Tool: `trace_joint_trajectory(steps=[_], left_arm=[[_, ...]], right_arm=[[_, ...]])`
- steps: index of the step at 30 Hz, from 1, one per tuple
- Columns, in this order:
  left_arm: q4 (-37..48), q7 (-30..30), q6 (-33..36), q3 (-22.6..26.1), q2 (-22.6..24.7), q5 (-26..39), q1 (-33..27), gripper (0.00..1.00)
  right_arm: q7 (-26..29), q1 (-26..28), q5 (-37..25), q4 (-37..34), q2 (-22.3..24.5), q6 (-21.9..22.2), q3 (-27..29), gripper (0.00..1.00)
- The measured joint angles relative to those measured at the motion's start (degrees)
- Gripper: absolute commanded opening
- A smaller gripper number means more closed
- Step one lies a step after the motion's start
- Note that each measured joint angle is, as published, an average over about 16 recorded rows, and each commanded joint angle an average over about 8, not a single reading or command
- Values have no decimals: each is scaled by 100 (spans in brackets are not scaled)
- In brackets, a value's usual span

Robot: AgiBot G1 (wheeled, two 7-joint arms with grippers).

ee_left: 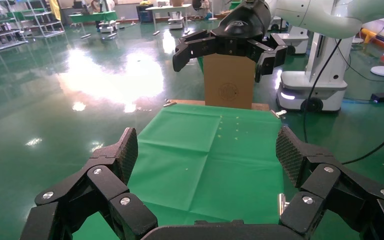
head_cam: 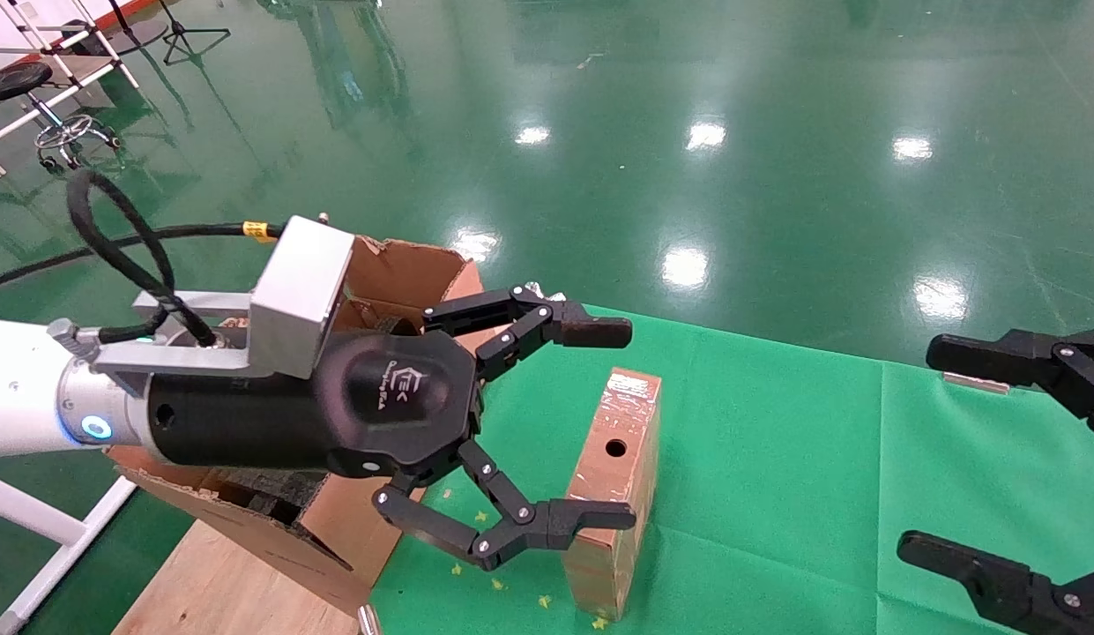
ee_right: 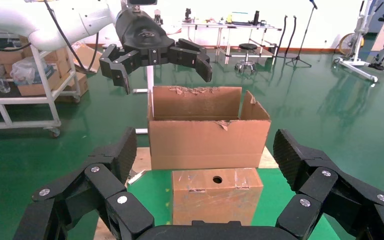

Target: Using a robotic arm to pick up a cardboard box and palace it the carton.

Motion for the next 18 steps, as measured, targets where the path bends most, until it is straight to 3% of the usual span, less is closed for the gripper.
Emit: trace_joint_trajectory(steps=[13, 14, 18], left_arm=[[1, 0, -2, 1, -2, 4, 3, 100], [4, -3, -7, 2, -4, 9, 4, 100], [4, -31, -61, 19, -30, 80, 8, 100]], right_arm=[[0, 0, 0, 0, 0, 0, 0, 98], [0, 0, 0, 0, 0, 0, 0, 91], [0, 0, 0, 0, 0, 0, 0, 42]])
